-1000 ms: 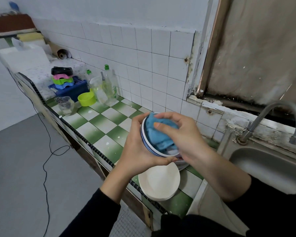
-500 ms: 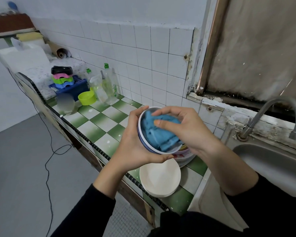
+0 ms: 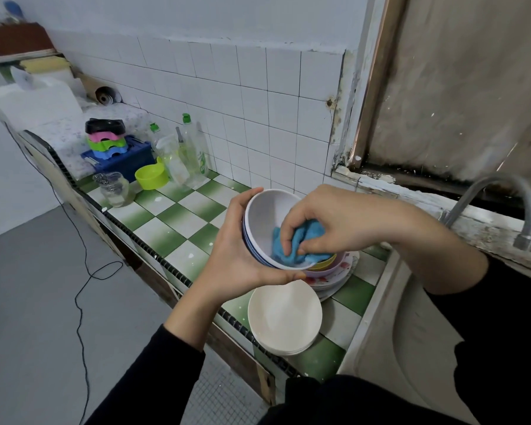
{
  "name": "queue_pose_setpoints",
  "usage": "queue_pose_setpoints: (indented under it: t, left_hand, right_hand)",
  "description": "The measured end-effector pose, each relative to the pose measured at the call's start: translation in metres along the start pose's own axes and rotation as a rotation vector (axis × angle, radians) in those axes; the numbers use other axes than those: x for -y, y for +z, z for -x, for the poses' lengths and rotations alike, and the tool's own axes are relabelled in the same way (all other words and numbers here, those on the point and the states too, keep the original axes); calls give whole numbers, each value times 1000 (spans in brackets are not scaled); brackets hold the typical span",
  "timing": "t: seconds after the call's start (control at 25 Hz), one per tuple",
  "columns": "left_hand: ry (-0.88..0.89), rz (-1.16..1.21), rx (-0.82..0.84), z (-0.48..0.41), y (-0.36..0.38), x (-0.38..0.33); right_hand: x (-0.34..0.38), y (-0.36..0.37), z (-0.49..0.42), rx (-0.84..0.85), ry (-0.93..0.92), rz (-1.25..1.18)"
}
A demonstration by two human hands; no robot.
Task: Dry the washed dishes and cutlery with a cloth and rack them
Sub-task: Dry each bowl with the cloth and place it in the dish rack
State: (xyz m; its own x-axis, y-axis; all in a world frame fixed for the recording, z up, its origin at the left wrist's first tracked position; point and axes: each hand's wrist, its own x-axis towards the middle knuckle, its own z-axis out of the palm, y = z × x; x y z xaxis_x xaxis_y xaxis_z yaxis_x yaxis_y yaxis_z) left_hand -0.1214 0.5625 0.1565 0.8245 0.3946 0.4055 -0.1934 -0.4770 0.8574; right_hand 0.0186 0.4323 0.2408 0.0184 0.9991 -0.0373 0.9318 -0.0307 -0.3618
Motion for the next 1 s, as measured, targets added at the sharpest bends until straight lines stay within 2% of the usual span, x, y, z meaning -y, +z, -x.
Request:
queue_pose_setpoints:
  t: [0.04, 0.12, 0.2, 0.24, 0.28, 0.36, 0.44, 0.52, 0.6, 0.64, 0.72, 0.76, 0.88, 0.92, 1.0]
  left_hand:
    - [-3, 4, 0, -1, 1, 2]
    - [-15, 24, 11, -2, 4, 4]
    - [-22, 66, 20, -3, 6, 7]
    - [-25, 85, 16, -2, 5, 8]
    - [-29, 101, 6, -2, 3, 8]
    - [-31, 107, -8, -2, -2, 8]
    - [-20, 80, -9, -2, -6, 9]
    - [-16, 60, -20, -2, -7, 9]
    - [-22, 67, -16, -3, -4, 9]
    - [-26, 76, -4, -4, -2, 9]
    - [-34, 111, 18, -4, 1, 11]
    - [-39, 125, 17, -4, 0, 12]
    - [-28, 106, 9, -1, -6, 13]
    - [-21, 85, 8, 0, -6, 13]
    - [-21, 50, -6, 1, -4, 13]
  right_hand:
    - [-2, 3, -3, -56, 25, 83]
    - [-2, 17, -10, -224, 58, 61]
    - [-1, 30, -16, -381, 61, -158]
    - [1, 34, -18, -400, 59, -295]
    - [5, 35, -19, -366, 42, -394]
    - [11, 27, -15, -212, -30, -440]
    - [10, 10, -10, -42, -48, -330]
    - [4, -2, -9, 28, -25, -108]
    - [-1, -1, -14, -65, -10, 33]
    - [-1, 3, -18, -166, -5, 10]
    - [1, 12, -23, -293, -37, -188]
    - [1, 15, -24, -271, -70, -307]
    - [4, 11, -17, -36, -153, -464]
    - [2, 5, -13, 44, -146, -424]
    - [-3, -5, -11, 146, -89, -175]
